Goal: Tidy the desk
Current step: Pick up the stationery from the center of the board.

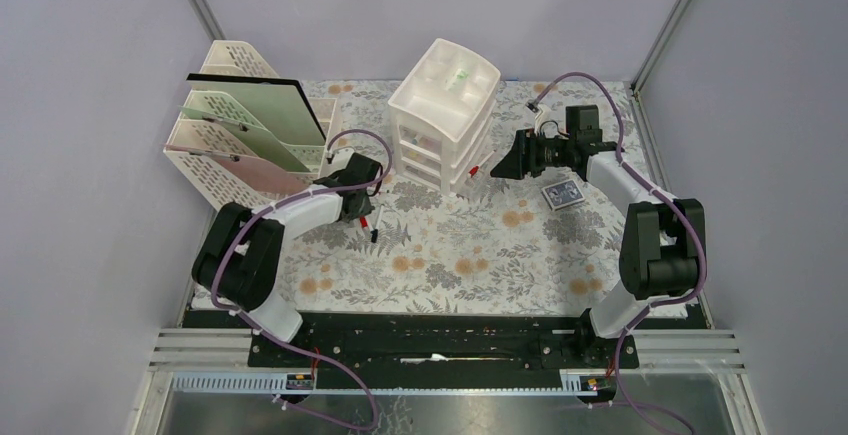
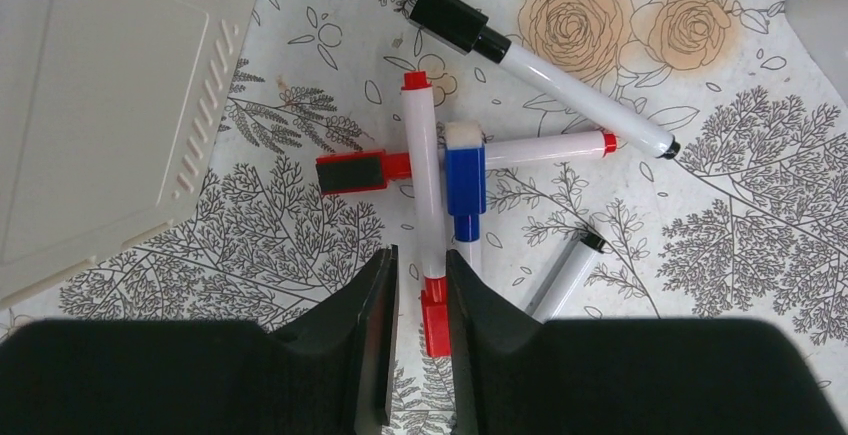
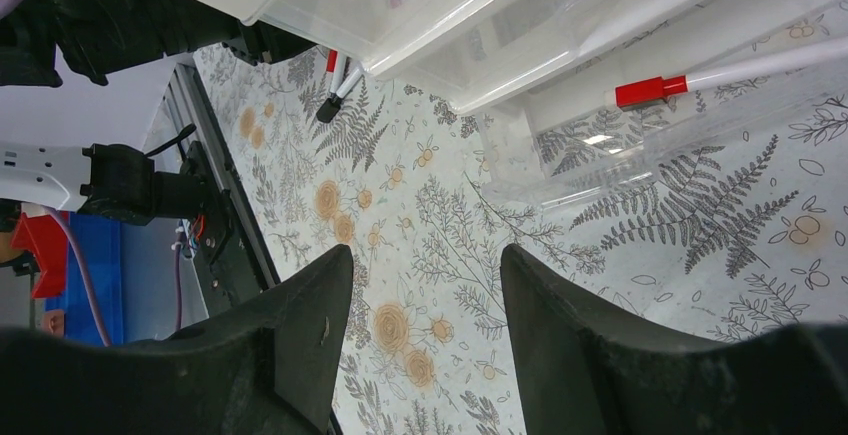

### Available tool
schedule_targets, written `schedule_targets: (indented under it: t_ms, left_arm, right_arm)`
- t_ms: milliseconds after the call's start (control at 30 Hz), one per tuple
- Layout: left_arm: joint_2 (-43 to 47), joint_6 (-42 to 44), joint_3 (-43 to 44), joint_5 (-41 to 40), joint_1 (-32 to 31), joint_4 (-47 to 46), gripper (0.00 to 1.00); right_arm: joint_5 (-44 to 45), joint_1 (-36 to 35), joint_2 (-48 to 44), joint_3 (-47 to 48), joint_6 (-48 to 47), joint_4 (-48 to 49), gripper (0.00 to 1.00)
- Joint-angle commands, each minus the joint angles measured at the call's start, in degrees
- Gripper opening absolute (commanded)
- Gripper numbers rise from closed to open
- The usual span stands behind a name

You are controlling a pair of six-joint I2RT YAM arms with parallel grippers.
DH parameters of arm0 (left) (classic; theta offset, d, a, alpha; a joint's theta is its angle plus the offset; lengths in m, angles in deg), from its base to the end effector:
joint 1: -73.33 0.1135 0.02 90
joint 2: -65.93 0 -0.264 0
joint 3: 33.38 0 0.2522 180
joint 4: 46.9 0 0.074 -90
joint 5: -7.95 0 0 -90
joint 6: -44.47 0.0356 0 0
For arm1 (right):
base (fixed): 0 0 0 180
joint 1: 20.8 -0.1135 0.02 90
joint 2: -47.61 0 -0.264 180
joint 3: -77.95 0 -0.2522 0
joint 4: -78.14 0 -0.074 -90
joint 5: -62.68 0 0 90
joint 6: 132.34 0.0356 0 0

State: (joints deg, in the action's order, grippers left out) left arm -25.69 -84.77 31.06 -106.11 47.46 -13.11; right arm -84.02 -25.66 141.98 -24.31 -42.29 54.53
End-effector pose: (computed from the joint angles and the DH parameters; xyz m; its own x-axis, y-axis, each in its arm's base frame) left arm 0.2794 -0.1194 0.1691 -0.7488 -0.2789 -0.6013 -0.3270 0.9445 -0.0309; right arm 0.3494 0.0596 0.2441 -0.6443 -0.0543 -0.7629 -0.6817 0.4930 0.5406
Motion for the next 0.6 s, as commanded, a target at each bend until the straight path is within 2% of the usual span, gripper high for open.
schedule_targets:
  t_ms: [0,200,567]
  left_arm:
    - [-1.0,0.7,1.5,1.7,0.9,-3.0,0.26]
    - [-1.3,0.4,0.3,2.8,1.5,-4.0,0.23]
    - [-2.3,0.2,-0.7,5.0,2.1,-5.1,0.26]
  right_arm:
    - [-1.6,0.3,-2.0,-0.3,-0.4,1.7,0.63]
    - [-1.8,0.5,-2.2,-0.5,1.1,2.2,0.63]
    - [-2.1,0.5,-2.6,-0.8,1.5,2.6,0.63]
